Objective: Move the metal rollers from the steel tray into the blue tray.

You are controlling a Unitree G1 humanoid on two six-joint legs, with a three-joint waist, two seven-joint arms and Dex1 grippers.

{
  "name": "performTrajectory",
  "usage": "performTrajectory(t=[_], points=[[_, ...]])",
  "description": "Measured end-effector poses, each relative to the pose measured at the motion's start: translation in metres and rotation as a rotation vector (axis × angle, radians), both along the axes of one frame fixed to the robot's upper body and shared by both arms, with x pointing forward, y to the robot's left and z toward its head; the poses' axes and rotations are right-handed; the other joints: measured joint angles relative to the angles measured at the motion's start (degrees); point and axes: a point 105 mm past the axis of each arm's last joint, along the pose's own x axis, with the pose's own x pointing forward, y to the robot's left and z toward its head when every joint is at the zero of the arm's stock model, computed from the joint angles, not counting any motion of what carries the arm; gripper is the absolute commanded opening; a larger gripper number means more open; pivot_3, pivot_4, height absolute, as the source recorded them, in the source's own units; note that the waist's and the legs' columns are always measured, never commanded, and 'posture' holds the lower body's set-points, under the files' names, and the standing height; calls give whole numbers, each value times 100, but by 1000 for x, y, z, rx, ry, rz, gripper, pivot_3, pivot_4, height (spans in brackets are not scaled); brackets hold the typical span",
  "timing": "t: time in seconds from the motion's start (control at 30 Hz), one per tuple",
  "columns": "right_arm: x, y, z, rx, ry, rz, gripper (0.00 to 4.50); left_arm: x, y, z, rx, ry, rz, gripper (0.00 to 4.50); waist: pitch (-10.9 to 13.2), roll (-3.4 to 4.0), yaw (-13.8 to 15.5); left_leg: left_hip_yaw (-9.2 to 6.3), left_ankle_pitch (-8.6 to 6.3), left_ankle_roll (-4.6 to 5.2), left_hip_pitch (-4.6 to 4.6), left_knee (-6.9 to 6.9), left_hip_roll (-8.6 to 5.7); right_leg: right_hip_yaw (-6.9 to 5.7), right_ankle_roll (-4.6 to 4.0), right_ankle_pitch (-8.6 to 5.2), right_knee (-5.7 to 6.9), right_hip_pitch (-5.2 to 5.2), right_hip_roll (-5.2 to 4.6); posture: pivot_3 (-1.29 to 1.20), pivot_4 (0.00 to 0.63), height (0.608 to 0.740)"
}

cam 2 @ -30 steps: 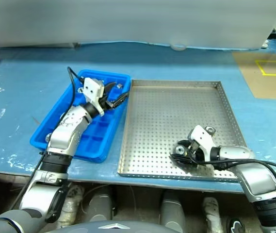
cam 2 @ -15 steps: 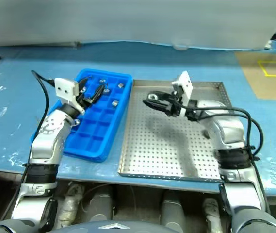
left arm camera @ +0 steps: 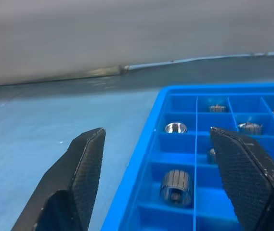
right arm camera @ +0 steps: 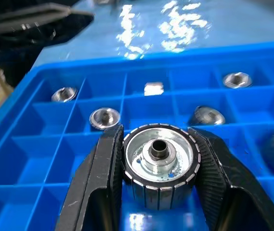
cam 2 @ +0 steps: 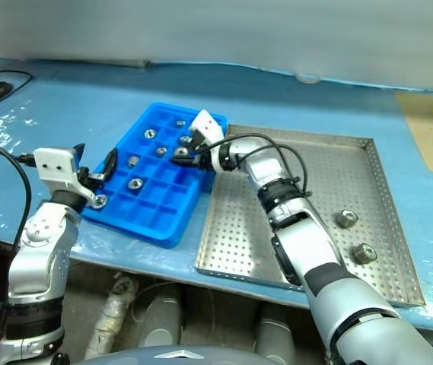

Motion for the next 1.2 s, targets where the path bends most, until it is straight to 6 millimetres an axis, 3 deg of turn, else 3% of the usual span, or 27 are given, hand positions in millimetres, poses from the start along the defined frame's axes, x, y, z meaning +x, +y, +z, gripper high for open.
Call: performTrajectory(t=[0.3, 0.47, 0.67, 0.8, 0.87, 0.97, 1.2], points=[[7, 28, -2, -77, -49, -52, 1660, -7, 10, -4, 5, 19, 63, 3635, 3, 6, 164, -61, 8, -16, -14, -8, -1, -36, -10, -6, 8, 4, 5, 543, 150, 740], [15, 17, -21, -153, -42, -125, 1660, -14, 10, -11, -1, 35, 75, 3635, 5, 10, 310, -64, 9, -18, -28, -8, -1, -41, -12, -8, 4, -3, 5, 545, 150, 740], [17, 9, -20, -159, -58, -123, 3658, -12, 7, -8, -5, 28, 61, 3635, 7, 14, 424, -69, 10, -20, -32, -8, 3, -44, -12, -8, 9, -7, 10, 508, 150, 740], [19, 6, -1, -9, -15, -119, 3658, 0, -21, 8, -19, -25, -91, 3635, 14, 26, 453, -70, 10, -20, -29, -2, 1, -47, -13, -7, 17, 0, 6, 403, 150, 740], [24, -6, 14, 47, -39, -132, 3658, 3, -36, 12, -36, -43, -181, 3635, 17, 31, 444, -69, 10, -21, -27, 3, -1, -46, -13, -7, 22, 1, 4, 340, 150, 740], [38, -41, 29, 91, -80, -223, 3658, 9, -50, 9, -43, -27, -284, 3635, 17, 31, 393, -69, 16, -28, -26, 9, -1, -45, -14, -6, 24, 4, 6, 277, 150, 740], [47, -141, 6, 28, -72, -514, 3658, 32, -92, 17, -54, -39, -521, 3635, 17, 31, 99, -63, 30, -46, -26, 30, -4, -37, -12, -4, 28, 9, 6, 73, 150, 740]])
